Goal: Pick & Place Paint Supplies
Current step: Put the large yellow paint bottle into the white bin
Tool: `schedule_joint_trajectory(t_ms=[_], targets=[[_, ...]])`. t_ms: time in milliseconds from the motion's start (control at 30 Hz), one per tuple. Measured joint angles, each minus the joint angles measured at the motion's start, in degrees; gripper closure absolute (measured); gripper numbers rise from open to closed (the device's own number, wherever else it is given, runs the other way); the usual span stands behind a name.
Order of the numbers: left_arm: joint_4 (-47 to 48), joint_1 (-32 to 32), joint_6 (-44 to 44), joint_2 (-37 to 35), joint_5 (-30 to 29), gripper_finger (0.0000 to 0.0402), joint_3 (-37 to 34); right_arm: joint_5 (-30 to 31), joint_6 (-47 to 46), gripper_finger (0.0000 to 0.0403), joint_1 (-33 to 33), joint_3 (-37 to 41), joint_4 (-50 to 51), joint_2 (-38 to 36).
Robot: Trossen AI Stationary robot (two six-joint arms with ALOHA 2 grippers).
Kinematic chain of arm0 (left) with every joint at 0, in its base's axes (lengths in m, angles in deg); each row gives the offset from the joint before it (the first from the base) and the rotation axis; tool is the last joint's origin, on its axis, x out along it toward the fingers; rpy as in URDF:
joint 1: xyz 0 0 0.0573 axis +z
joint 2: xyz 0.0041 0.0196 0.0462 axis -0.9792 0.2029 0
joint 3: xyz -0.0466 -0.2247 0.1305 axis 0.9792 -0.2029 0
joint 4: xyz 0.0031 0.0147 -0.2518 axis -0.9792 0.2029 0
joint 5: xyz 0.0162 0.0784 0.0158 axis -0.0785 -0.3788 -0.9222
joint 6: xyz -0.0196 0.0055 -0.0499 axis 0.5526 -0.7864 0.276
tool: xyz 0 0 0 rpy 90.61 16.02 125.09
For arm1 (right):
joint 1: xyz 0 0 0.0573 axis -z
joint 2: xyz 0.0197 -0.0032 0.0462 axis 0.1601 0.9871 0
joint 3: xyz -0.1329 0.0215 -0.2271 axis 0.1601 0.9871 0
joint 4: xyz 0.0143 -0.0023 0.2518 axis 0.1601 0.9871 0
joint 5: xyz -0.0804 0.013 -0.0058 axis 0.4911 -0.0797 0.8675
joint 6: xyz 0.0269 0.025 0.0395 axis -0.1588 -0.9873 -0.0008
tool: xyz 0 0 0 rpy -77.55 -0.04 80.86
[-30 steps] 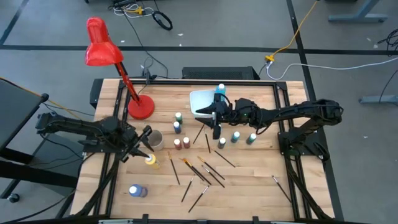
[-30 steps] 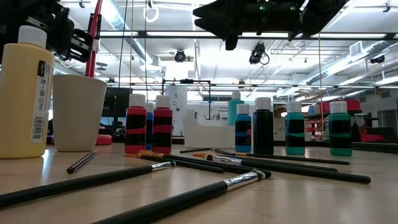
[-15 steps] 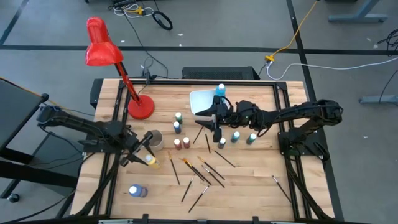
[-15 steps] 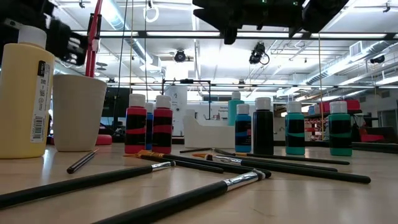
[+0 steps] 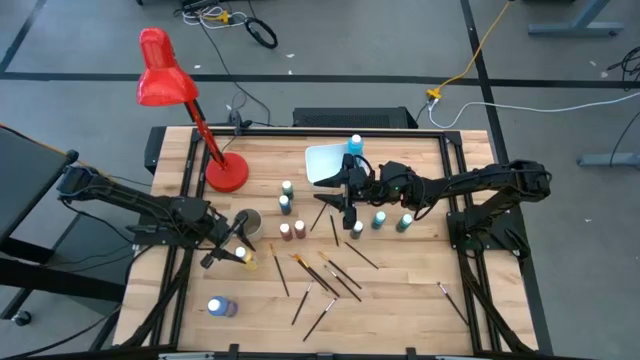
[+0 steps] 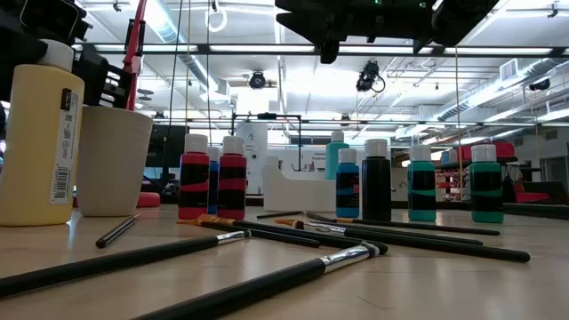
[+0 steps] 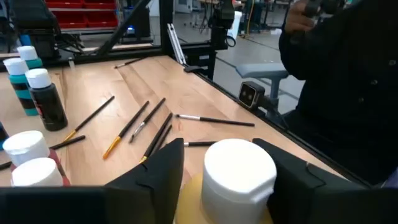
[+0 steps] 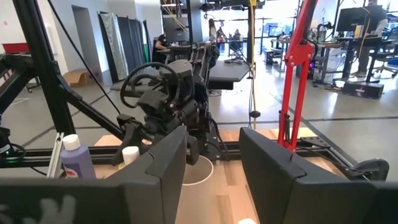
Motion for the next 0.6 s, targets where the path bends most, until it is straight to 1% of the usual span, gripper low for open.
schedule_joint_trajectory(t_ms=[67, 167, 200, 267, 333, 433, 533, 600], targets=[[-0.8, 0.0, 1.0, 0.0, 0.4, 0.0238, 0.0, 0.0, 0.0, 0.025, 0.0, 0.0, 0.2, 0.0], [-4.9, 0.0, 3.7, 0.1, 4.4, 0.0279, 0.0, 0.0, -0.9, 0.025, 0.0, 0.0, 0.8, 0.0], [-7.0, 0.0, 5.0, 0.1, 6.1, 0.028, 0.0, 0.0, -1.6, 0.025, 0.0, 0.0, 1.0, 0.0], [-11.1, -0.1, 6.9, 0.0, 6.8, 0.028, 0.0, -0.7, -2.7, 0.025, 0.0, 0.0, 1.0, 0.0], [-13.6, 0.0, 8.1, 0.0, 5.1, 0.028, 0.0, -2.5, -2.8, 0.025, 0.0, 0.0, 0.9, 0.0], [-13.3, 0.0, 7.7, 0.1, 1.8, 0.028, 1.4, -5.5, -3.4, 0.025, 0.0, 0.0, 0.6, -1.2], [-10.0, 0.0, 6.6, 1.0, -1.9, 0.028, 5.3, -9.7, -6.9, 0.025, -0.1, 0.0, 1.7, -4.1], [-8.3, 0.0, 3.8, 2.9, -3.3, 0.028, 8.2, -13.9, -8.2, 0.025, -0.1, 0.0, 4.1, -7.0]])
